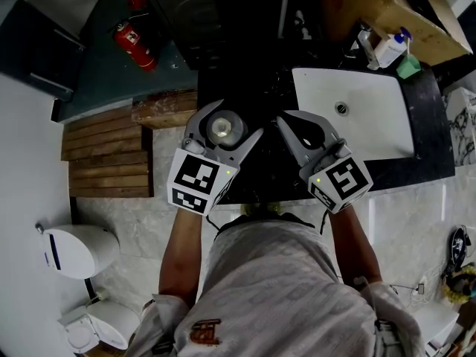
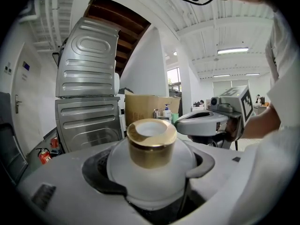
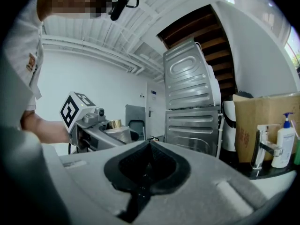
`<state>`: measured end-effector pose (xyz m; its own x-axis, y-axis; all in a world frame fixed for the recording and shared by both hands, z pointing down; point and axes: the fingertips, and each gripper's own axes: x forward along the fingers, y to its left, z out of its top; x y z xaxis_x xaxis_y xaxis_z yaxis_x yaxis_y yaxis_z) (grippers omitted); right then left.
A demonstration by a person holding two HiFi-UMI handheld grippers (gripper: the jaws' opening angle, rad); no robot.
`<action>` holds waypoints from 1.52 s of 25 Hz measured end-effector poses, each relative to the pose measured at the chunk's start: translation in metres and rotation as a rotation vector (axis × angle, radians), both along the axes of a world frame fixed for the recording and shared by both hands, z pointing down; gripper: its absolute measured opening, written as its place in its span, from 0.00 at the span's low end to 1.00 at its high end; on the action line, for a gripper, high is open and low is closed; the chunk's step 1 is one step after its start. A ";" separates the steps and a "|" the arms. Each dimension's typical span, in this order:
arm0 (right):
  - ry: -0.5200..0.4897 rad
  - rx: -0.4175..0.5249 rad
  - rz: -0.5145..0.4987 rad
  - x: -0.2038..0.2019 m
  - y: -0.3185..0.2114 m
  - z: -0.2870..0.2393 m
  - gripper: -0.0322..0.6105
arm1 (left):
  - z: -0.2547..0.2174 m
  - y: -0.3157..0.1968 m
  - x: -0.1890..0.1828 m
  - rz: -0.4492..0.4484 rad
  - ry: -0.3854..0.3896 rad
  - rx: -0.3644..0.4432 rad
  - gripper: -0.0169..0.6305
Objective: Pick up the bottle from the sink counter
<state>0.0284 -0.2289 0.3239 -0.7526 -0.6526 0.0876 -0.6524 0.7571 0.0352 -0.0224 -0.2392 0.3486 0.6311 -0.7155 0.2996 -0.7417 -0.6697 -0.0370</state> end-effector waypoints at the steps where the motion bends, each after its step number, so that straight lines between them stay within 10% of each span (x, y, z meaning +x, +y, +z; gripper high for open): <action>1: 0.001 0.001 0.000 0.001 0.001 0.000 0.05 | -0.001 0.002 0.002 0.002 0.003 -0.001 0.54; 38: 0.005 0.019 0.000 0.001 0.015 -0.004 0.05 | -0.005 0.019 0.004 -0.001 0.004 0.002 0.54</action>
